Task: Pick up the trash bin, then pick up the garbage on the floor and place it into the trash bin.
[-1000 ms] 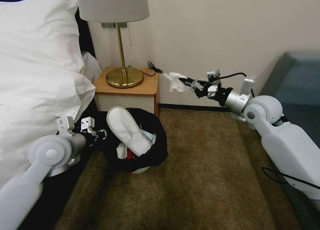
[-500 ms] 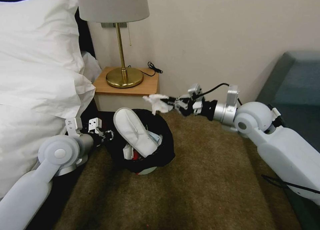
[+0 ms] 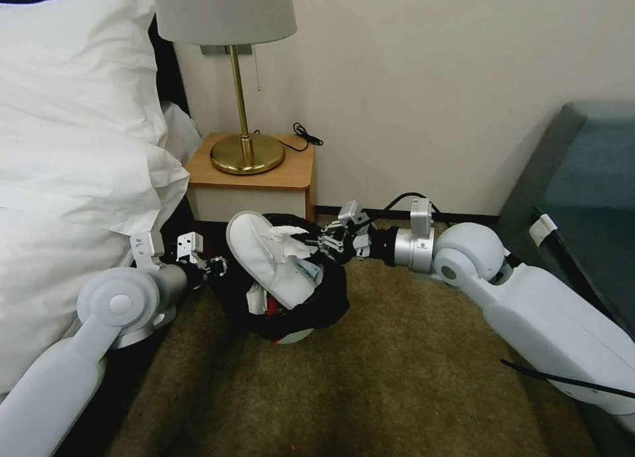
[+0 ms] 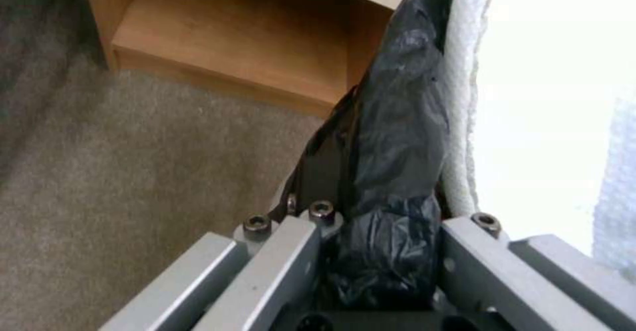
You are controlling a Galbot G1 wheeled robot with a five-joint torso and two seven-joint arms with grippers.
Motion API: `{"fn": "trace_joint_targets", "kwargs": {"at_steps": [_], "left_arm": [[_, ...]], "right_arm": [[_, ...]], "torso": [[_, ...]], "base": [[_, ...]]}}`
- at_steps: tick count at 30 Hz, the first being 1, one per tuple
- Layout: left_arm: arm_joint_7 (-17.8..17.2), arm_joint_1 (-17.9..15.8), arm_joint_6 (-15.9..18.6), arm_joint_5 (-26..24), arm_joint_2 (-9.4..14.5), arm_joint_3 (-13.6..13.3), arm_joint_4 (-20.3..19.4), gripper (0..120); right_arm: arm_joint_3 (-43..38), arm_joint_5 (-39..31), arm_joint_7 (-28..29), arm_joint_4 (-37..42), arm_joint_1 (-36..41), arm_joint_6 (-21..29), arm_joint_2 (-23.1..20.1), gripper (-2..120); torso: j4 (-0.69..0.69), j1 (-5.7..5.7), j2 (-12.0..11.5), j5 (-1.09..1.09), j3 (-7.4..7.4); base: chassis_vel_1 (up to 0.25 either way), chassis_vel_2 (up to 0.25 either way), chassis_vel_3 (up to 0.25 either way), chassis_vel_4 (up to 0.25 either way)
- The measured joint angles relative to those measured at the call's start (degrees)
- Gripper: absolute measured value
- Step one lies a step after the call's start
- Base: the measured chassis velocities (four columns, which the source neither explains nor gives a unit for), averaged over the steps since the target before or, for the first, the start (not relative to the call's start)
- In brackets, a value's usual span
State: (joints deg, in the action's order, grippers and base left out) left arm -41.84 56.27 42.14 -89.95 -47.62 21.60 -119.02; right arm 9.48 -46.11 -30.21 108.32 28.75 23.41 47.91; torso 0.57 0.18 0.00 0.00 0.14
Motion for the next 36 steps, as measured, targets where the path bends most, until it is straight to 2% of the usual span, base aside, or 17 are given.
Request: {"fn": "trace_joint_targets", "kwargs": {"at_steps": [2, 4, 5, 7, 8, 10, 11, 13, 16, 19, 22, 25, 28, 30, 34, 36], "left_arm": [[0.05, 0.03, 0.00, 0.01, -0.04, 0.11, -0.02, 3], [0.15, 0.06, 0.00, 0.02, -0.14, 0.32, -0.08, 3], [0.15, 0.06, 0.00, 0.02, -0.14, 0.32, -0.08, 3], [0.20, 0.13, 0.00, 0.02, -0.18, 0.47, -0.10, 3], [0.20, 0.13, 0.00, 0.02, -0.18, 0.47, -0.10, 3], [0.26, 0.36, 0.00, 0.03, -0.29, 0.71, -0.22, 3], [0.26, 0.36, 0.00, 0.03, -0.29, 0.71, -0.22, 3], [0.29, 0.59, 0.00, 0.10, -0.39, 0.87, -0.31, 3], [0.29, 0.63, 0.00, 0.11, -0.39, 0.90, -0.36, 3], [0.33, 1.05, 0.00, 0.16, -0.26, 1.25, -0.73, 3], [0.33, 1.20, 0.00, 0.17, -0.20, 1.40, -0.89, 3], [0.11, 1.65, 0.00, 0.16, -0.83, 2.15, -1.25, 3], [-0.01, 1.85, 0.00, 0.17, -0.96, 2.45, -1.34, 3], [-0.74, 3.10, 0.00, 0.21, -1.09, 3.63, -2.26, 3], [-1.76, 3.94, 0.00, 0.12, -1.13, 4.31, -2.71, 3], [-2.66, 4.80, 0.00, 0.04, -1.54, 4.99, -3.06, 3]], "right_arm": [[0.18, 0.01, 0.18, 0.00, -0.01, -0.03, 0.13, 28], [0.53, -0.08, 0.51, -0.01, -0.27, -0.13, 0.52, 40], [0.53, -0.08, 0.51, -0.01, -0.27, -0.13, 0.52, 40], [0.72, -0.21, 0.81, -0.09, -0.55, -0.24, 0.83, 50], [0.72, -0.21, 0.81, -0.09, -0.55, -0.24, 0.83, 50], [0.69, -0.51, 1.91, -0.12, -0.75, -0.26, 1.14, 62], [0.69, -0.51, 1.91, -0.12, -0.75, -0.26, 1.14, 62], [0.16, -1.40, 4.27, -0.12, -0.79, -0.26, 1.36, 74], [-0.04, -1.60, 4.95, -0.12, -0.79, -0.27, 1.41, 77], [-2.47, -2.29, 10.14, -0.63, 0.04, -1.10, 1.86, 95], [-3.53, -2.28, 11.61, -0.79, 0.66, -1.43, 1.90, 98], [-6.23, -2.62, 18.24, -0.67, 3.18, -2.65, 1.71, 100], [-6.78, -2.66, 20.09, -0.58, 3.83, -3.06, 1.66, 100], [-8.06, -2.68, 24.60, -0.44, 5.23, -3.91, 2.01, 100], [-8.90, -2.63, 28.07, -0.40, 6.38, -4.47, 2.30, 100], [-9.92, -1.55, 31.96, -0.30, 8.23, -5.79, 2.49, 100]], "torso": [[0.00, 0.00, 0.00, 0.00, 0.00], [0.00, 0.00, 0.00, 0.00, 0.00], [0.00, 0.00, 0.00, 0.00, 0.00], [0.00, 0.00, 0.00, 0.00, 0.00], [0.00, 0.00, 0.00, 0.00, 0.00], [0.00, 0.00, 0.00, 0.00, 0.00], [0.00, 0.00, 0.00, 0.00, 0.00], [0.00, 0.00, 0.00, 0.00, 0.00], [0.00, 0.00, 0.00, 0.00, 0.00], [0.00, 0.00, 0.00, 0.00, 0.00], [0.00, 0.00, 0.00, 0.00, 0.00], [0.00, 0.00, 0.00, 0.00, 0.00], [0.02, 0.00, 0.00, 0.00, 0.00], [0.01, 0.00, 0.00, 0.01, 0.00], [-0.01, 0.00, 0.00, 0.01, 0.00], [-0.01, 0.00, 0.00, 0.00, 0.00]], "base": [[0.000, 0.000, 0.000, 0.000], [0.000, 0.000, 0.000, 0.000], [0.000, 0.000, 0.000, 0.000], [0.000, 0.000, 0.000, 0.000], [0.000, 0.000, 0.000, 0.000], [0.000, 0.000, 0.000, 0.000], [0.000, 0.000, 0.000, 0.000], [0.000, 0.000, 0.000, 0.000], [0.000, 0.000, 0.000, 0.000], [0.000, 0.000, 0.000, 0.000], [0.000, 0.000, 0.000, 0.000], [0.000, 0.000, 0.000, 0.000], [0.000, 0.000, 0.000, 0.000], [0.000, 0.000, 0.000, 0.000], [0.000, 0.000, 0.000, 0.000], [0.000, 0.000, 0.000, 0.000]]}}
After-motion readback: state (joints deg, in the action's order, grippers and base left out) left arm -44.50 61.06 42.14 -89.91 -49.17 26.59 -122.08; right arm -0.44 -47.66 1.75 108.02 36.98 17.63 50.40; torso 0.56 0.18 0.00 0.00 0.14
